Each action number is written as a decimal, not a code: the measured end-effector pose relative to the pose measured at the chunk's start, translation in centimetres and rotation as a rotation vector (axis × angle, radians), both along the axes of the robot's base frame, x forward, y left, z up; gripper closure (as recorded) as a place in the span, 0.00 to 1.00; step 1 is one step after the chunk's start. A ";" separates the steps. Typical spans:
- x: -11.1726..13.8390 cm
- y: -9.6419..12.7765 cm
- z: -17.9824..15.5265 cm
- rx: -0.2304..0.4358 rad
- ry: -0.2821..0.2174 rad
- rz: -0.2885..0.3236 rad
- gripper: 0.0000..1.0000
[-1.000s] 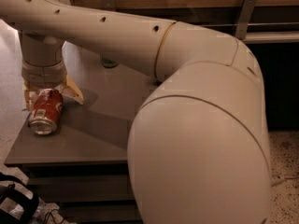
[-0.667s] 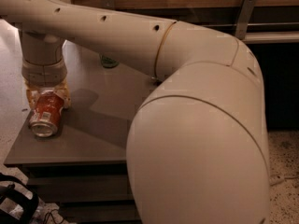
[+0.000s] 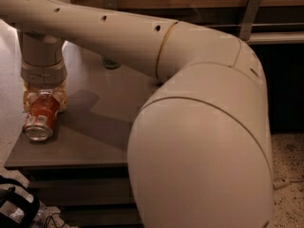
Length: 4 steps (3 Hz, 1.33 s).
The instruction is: Place coke can upright
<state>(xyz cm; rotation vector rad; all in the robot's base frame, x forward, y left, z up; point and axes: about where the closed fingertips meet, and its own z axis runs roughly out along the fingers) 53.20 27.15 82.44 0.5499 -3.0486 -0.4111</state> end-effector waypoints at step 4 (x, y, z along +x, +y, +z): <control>3.6 -6.2 4.8 0.118 -0.351 -0.082 1.00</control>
Offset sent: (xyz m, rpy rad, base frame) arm 0.0140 -0.0200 0.0232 0.0445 -0.1746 -0.0276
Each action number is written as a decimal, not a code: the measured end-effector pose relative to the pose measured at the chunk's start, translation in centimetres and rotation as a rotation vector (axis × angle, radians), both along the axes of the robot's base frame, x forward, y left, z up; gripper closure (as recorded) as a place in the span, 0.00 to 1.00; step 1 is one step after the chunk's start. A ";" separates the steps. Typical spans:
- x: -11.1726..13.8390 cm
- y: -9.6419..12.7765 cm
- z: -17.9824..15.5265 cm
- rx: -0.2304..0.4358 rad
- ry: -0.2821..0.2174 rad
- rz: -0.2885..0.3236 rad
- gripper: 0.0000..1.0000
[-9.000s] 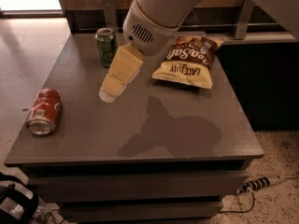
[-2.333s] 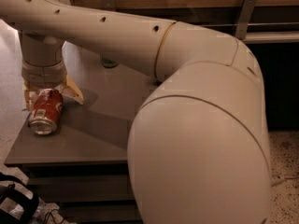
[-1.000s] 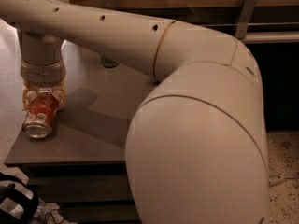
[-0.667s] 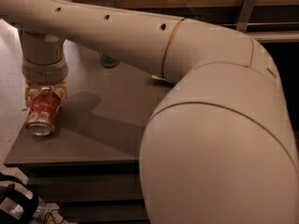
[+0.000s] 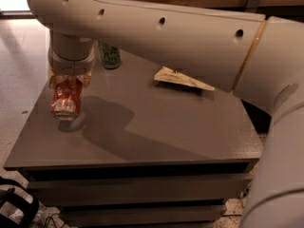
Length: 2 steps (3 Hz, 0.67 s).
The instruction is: Place coke can upright
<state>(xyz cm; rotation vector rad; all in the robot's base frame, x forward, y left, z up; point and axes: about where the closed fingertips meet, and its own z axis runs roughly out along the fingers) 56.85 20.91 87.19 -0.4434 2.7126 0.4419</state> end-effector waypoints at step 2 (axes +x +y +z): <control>4.3 -3.7 2.9 0.139 -0.221 0.026 1.00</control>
Offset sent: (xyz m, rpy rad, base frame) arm 0.0679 -0.0583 0.0489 0.2376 -0.3641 0.0576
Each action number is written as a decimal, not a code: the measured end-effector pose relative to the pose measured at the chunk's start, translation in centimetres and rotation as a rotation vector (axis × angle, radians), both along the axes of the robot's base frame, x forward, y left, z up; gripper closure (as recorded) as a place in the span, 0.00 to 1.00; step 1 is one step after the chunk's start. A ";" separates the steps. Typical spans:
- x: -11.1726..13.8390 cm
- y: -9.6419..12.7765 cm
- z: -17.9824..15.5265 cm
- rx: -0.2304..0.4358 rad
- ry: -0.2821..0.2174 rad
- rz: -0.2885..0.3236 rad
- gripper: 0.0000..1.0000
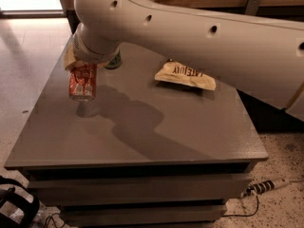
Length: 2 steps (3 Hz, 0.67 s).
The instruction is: Place coke can upright
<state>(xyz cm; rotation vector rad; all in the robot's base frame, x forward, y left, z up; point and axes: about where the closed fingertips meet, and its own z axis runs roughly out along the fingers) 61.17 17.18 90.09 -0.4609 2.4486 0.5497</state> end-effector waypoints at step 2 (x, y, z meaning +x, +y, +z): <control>1.5 -1.5 1.3 0.112 -0.262 0.113 1.00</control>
Offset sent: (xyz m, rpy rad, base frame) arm 0.0246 -0.0142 0.0333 0.2263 -0.4812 0.1857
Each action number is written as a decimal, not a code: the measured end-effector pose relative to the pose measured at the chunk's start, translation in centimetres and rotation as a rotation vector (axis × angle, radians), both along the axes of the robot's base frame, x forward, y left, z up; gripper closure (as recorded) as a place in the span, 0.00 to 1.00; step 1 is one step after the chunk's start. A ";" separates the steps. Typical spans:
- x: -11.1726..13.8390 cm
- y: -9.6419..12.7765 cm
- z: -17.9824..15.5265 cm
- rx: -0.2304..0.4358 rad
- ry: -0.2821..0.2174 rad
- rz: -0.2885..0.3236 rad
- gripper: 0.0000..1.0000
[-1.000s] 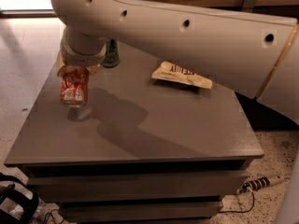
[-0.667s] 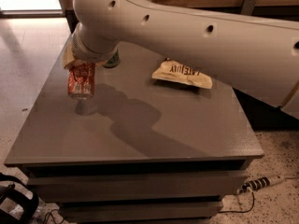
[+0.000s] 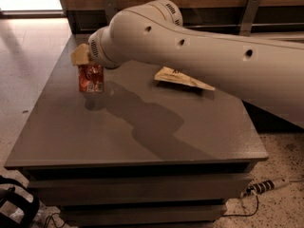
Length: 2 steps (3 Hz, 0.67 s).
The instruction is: Place coke can upright
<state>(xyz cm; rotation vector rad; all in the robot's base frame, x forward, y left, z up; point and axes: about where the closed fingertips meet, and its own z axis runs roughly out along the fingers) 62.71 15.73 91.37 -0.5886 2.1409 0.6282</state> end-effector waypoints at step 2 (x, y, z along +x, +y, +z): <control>-1.1 1.5 3.2 0.060 -0.276 0.077 1.00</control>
Offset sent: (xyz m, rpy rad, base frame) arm -0.0368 0.0347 0.0460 0.0658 -0.4853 0.1086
